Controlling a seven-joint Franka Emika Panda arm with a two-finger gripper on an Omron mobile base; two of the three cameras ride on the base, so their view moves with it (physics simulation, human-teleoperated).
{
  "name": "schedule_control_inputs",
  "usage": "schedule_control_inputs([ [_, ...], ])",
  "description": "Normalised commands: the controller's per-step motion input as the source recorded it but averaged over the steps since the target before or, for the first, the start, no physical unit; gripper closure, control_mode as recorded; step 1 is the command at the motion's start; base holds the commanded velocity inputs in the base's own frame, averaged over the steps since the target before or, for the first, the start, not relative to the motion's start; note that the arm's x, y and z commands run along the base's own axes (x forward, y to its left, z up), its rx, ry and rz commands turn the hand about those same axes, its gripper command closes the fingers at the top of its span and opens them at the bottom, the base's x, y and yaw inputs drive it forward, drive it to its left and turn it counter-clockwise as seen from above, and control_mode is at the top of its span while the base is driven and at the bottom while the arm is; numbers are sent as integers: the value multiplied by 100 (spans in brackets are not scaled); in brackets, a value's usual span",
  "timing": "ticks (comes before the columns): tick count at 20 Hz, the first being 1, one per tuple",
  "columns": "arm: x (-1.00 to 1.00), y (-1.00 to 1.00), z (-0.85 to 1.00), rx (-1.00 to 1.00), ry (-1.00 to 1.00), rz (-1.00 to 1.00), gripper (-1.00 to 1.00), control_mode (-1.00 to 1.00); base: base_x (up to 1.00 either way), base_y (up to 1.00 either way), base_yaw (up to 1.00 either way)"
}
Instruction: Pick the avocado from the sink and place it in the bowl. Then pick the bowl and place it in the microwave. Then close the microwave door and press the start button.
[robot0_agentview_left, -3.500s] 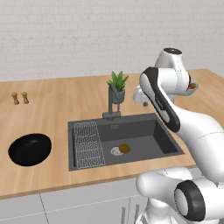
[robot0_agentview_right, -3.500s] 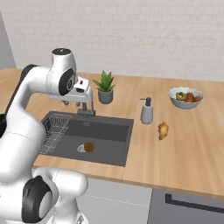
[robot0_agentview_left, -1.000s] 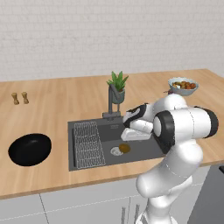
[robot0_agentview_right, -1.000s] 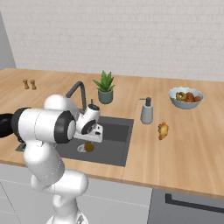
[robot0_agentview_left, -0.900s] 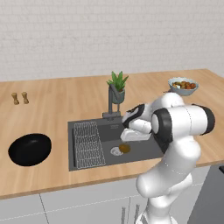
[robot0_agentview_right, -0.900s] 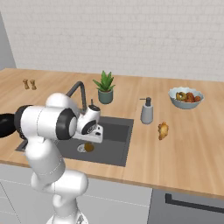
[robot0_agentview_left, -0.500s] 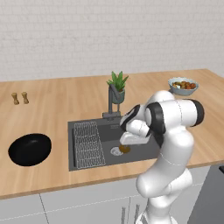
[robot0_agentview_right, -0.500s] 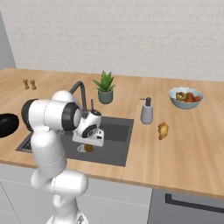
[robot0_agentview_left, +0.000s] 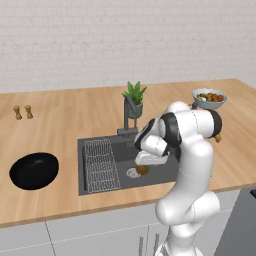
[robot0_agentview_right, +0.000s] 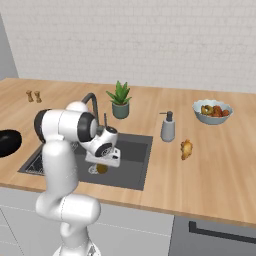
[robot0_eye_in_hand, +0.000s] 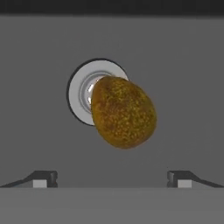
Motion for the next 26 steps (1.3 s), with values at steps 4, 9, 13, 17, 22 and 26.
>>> schedule_control_inputs([
  [4, 42, 0, -18, 0, 2, 0, -100, -100, 0, 0, 0],
  [9, 35, 0, -34, 0, 1, 0, -100, -100, 0, 0, 0],
  [13, 3, 7, -33, 0, 1, 0, -100, -100, 0, 0, 0],
  [17, -14, 10, -28, 0, 0, 0, -100, -100, 0, 0, 0],
  [22, -9, 6, -29, 0, 0, 0, -100, -100, 0, 0, 0],
  [26, -21, 0, -28, 0, 0, 0, -100, -100, 0, 0, 0],
])
